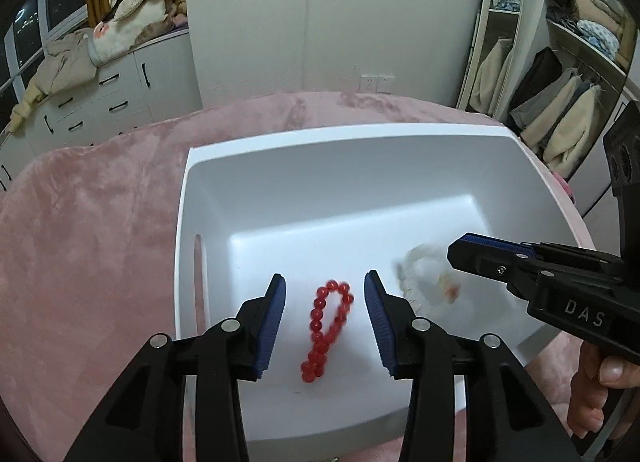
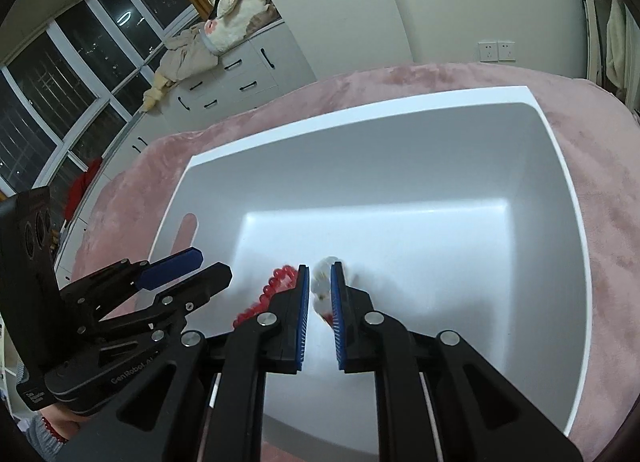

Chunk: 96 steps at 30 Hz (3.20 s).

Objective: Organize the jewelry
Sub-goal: 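Carry both bracelets over the white bin and open both tools, then withdraw both open tools from the bin toward the remaining bracelets, then grasp the multicolour bracelet with left tool while right tool grasps pink bracelet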

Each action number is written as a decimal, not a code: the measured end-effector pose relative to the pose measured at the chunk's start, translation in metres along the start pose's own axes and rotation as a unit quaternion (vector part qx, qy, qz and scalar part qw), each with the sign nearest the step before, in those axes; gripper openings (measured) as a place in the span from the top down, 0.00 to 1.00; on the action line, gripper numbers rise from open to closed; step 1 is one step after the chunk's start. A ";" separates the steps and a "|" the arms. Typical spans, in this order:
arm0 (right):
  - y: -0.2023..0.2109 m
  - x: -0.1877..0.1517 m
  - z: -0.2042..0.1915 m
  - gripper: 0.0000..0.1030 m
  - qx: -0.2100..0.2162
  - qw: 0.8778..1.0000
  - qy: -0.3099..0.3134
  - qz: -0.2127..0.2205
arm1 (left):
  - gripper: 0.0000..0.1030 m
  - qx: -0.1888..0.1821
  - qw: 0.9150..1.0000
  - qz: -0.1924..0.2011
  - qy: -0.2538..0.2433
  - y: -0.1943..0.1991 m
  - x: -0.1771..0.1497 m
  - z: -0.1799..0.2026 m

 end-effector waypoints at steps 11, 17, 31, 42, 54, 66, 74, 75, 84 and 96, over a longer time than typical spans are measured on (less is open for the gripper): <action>0.047 -0.015 -0.010 0.38 0.002 0.999 0.010 0.040 | 0.14 0.015 0.999 0.039 0.006 0.040 -0.012 -0.004; 0.072 -0.032 -0.014 0.15 -0.015 0.998 0.020 0.062 | 0.10 0.018 0.999 0.045 -0.001 0.057 -0.028 -0.001; 0.097 -0.085 -0.025 0.06 -0.031 0.996 0.033 0.074 | 0.09 0.022 0.998 0.052 -0.008 0.084 -0.075 0.005; 0.077 -0.121 -0.025 0.05 -0.042 0.997 0.039 0.054 | 0.09 0.024 0.999 0.024 -0.019 0.067 -0.123 0.009; 0.030 -0.135 -0.008 0.41 -0.014 1.000 0.017 0.006 | 0.09 0.020 1.000 -0.007 -0.019 0.026 -0.138 0.003; -0.027 -0.128 0.005 0.65 -0.017 0.999 -0.002 -0.034 | 0.17 0.001 0.999 -0.039 0.012 -0.014 -0.136 -0.019; -0.037 -0.125 0.008 0.84 -0.033 0.999 0.006 -0.036 | 0.47 0.026 0.998 -0.054 0.002 -0.028 -0.139 -0.019; -0.036 -0.125 0.008 0.84 -0.033 0.999 0.007 -0.034 | 0.53 0.028 0.998 -0.055 -0.001 -0.028 -0.139 -0.018; -0.013 -0.129 0.003 0.88 -0.025 0.999 0.014 -0.016 | 0.78 0.012 0.999 -0.050 0.010 -0.017 -0.143 -0.018; 0.027 -0.131 -0.005 0.88 -0.027 0.999 0.019 0.016 | 0.78 -0.005 1.000 -0.019 0.008 0.012 -0.145 -0.011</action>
Point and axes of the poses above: each gripper's, at about its wrist camera, not at the fingertips, and y roughly against the way its jaws point, z to its right, x to its top, the point moved 4 cm from there along -y, roughly the way its jaws point, and after that the axes turned 11 degrees about -z, right-handed, at the moved point
